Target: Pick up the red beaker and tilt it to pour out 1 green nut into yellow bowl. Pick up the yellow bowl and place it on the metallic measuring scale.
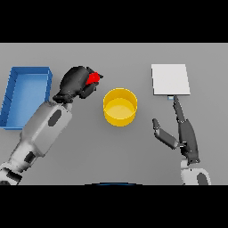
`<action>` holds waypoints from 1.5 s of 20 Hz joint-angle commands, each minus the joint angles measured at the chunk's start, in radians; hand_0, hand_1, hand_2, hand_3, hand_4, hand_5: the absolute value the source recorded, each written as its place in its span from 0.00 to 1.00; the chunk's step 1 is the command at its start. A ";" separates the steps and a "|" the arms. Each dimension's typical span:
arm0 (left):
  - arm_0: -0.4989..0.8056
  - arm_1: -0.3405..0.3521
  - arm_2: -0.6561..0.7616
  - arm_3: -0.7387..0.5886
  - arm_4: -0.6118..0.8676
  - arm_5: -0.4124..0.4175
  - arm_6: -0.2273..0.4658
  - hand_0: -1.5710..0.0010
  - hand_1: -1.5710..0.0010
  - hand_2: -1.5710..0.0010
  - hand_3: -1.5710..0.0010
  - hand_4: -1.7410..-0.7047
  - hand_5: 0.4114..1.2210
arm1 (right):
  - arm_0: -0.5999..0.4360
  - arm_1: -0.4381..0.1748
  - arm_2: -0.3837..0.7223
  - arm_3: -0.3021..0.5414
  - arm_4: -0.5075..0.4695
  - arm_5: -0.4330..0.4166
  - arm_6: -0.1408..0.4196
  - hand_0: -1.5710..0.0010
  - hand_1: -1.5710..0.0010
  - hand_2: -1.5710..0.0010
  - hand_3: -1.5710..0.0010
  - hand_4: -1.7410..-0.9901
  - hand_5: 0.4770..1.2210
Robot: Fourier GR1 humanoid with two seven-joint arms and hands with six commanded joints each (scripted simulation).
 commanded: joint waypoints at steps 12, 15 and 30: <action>-0.245 0.088 -0.311 0.093 -0.276 -0.227 -0.001 0.00 0.00 0.00 0.16 0.04 0.99 | 0.017 0.013 -0.009 -0.012 -0.037 0.008 -0.026 1.00 1.00 1.00 1.00 0.60 0.28; -0.311 0.085 -0.394 0.120 -0.322 -0.269 -0.059 0.00 0.00 0.00 0.12 0.03 0.99 | 0.014 0.032 -0.013 -0.002 -0.047 -0.002 -0.017 1.00 1.00 1.00 1.00 0.59 0.25; -0.547 0.067 -0.728 0.241 -0.510 -0.391 -0.192 0.00 0.00 0.00 0.00 0.00 1.00 | 0.005 0.048 -0.008 0.028 -0.003 -0.042 -0.013 1.00 1.00 1.00 1.00 0.64 0.15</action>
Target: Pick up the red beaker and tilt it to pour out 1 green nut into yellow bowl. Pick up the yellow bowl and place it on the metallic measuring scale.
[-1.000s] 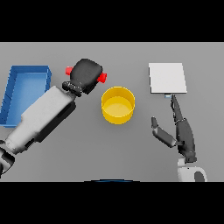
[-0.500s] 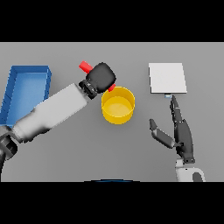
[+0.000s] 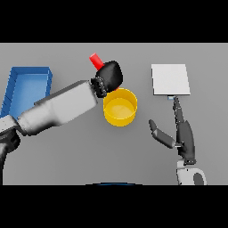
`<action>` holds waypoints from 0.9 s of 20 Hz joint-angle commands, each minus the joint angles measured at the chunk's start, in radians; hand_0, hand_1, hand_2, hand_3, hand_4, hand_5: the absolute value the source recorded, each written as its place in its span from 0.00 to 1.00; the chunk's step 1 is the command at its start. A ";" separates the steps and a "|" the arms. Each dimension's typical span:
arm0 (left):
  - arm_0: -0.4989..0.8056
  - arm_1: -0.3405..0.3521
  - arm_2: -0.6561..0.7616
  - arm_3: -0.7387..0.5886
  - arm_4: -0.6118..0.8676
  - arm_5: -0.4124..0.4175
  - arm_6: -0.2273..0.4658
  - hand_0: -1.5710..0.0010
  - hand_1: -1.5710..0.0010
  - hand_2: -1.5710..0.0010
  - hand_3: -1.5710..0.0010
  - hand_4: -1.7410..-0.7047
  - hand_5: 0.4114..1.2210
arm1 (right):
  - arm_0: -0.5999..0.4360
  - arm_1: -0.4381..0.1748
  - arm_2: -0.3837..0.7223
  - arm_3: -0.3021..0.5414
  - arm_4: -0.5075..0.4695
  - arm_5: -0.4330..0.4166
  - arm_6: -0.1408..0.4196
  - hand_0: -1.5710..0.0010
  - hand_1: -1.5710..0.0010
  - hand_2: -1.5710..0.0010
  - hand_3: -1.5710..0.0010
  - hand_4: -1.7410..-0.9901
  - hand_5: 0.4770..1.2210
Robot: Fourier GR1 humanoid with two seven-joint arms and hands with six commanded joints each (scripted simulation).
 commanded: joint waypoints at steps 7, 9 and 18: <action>-0.081 -0.020 -0.133 0.064 -0.063 0.005 -0.059 0.00 0.00 0.00 0.00 0.01 1.00 | 0.006 -0.006 0.003 -0.014 0.015 -0.008 -0.013 1.00 1.00 1.00 1.00 0.71 0.15; -0.107 -0.017 -0.159 0.052 -0.074 0.006 -0.072 0.00 0.00 0.00 0.00 0.01 1.00 | -0.005 0.002 0.008 -0.001 0.022 -0.011 -0.005 1.00 1.00 1.00 1.00 0.71 0.16; -0.324 0.071 -0.056 0.145 0.025 0.058 -0.118 0.00 0.00 0.07 0.34 0.04 1.00 | 0.000 -0.011 0.002 -0.011 0.021 -0.012 -0.029 1.00 1.00 1.00 1.00 0.74 0.16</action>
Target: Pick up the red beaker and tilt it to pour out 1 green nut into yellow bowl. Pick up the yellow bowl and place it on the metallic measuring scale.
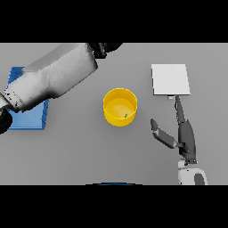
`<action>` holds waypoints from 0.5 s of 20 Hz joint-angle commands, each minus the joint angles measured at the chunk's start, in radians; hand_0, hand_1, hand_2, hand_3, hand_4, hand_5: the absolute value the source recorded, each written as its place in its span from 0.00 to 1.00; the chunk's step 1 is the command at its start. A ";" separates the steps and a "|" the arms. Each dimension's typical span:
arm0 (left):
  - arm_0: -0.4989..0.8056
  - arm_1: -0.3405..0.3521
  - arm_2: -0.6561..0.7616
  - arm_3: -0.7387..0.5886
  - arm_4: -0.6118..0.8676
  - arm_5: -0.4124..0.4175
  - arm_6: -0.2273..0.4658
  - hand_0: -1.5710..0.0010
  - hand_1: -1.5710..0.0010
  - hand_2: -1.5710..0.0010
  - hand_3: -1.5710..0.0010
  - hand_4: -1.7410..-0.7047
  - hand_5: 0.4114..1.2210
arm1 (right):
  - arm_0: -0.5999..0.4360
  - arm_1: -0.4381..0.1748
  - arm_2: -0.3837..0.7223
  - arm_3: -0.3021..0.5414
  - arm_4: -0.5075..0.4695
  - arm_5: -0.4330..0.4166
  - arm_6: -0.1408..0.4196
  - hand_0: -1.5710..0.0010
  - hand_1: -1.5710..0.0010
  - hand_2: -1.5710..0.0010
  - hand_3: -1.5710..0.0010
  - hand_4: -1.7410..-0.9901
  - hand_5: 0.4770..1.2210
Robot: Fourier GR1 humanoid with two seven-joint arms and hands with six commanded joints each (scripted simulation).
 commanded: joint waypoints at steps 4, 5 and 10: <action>-0.079 0.043 0.115 0.127 0.105 0.018 0.032 0.00 0.00 0.03 0.14 0.03 1.00 | -0.019 0.008 -0.012 0.024 -0.051 0.027 0.004 1.00 1.00 1.00 1.00 0.74 0.16; -0.080 0.048 0.163 0.168 0.153 0.020 0.061 0.00 0.00 0.02 0.11 0.02 1.00 | -0.021 0.004 -0.013 0.022 -0.053 0.030 -0.006 1.00 1.00 1.00 1.00 0.73 0.16; 0.010 0.155 0.437 0.288 0.452 0.107 0.210 0.00 0.00 0.01 0.13 0.01 1.00 | -0.021 -0.005 -0.014 0.028 -0.070 0.049 -0.028 1.00 1.00 1.00 1.00 0.69 0.15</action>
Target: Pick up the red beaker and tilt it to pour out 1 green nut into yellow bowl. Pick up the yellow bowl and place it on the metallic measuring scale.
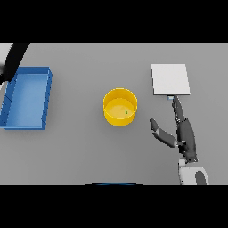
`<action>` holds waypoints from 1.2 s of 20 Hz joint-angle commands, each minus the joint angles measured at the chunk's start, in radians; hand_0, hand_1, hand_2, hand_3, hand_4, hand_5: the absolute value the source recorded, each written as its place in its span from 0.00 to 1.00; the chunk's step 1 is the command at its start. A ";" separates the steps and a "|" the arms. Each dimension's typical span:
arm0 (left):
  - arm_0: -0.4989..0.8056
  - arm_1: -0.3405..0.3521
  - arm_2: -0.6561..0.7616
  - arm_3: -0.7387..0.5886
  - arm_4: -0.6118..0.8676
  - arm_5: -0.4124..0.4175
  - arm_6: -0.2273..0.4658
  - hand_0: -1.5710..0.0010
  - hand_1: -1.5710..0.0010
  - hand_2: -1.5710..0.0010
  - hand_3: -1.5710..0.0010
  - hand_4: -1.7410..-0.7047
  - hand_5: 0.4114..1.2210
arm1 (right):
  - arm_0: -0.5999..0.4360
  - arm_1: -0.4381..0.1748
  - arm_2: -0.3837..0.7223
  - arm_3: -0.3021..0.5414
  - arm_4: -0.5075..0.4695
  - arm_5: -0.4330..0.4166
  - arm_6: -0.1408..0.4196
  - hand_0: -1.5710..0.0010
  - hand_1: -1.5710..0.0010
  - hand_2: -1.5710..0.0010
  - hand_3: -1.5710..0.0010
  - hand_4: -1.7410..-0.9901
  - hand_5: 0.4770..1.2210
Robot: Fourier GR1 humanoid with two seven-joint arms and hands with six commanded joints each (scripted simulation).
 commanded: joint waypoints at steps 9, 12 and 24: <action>0.383 0.206 0.256 -0.230 0.419 0.292 0.177 0.00 0.00 0.00 0.08 0.00 1.00 | -0.018 -0.028 -0.002 0.016 0.015 0.005 -0.012 1.00 1.00 1.00 1.00 0.70 0.17; 0.576 0.255 0.285 -0.393 0.515 0.420 0.291 0.00 0.00 0.00 0.07 0.00 1.00 | -0.011 -0.036 0.008 0.013 0.027 0.012 -0.014 1.00 1.00 1.00 1.00 0.71 0.21; 0.960 0.303 0.235 -0.706 0.670 0.691 0.444 0.00 0.00 0.00 0.03 0.00 0.97 | -0.008 -0.037 0.019 0.029 0.047 0.011 -0.007 1.00 1.00 1.00 1.00 0.70 0.26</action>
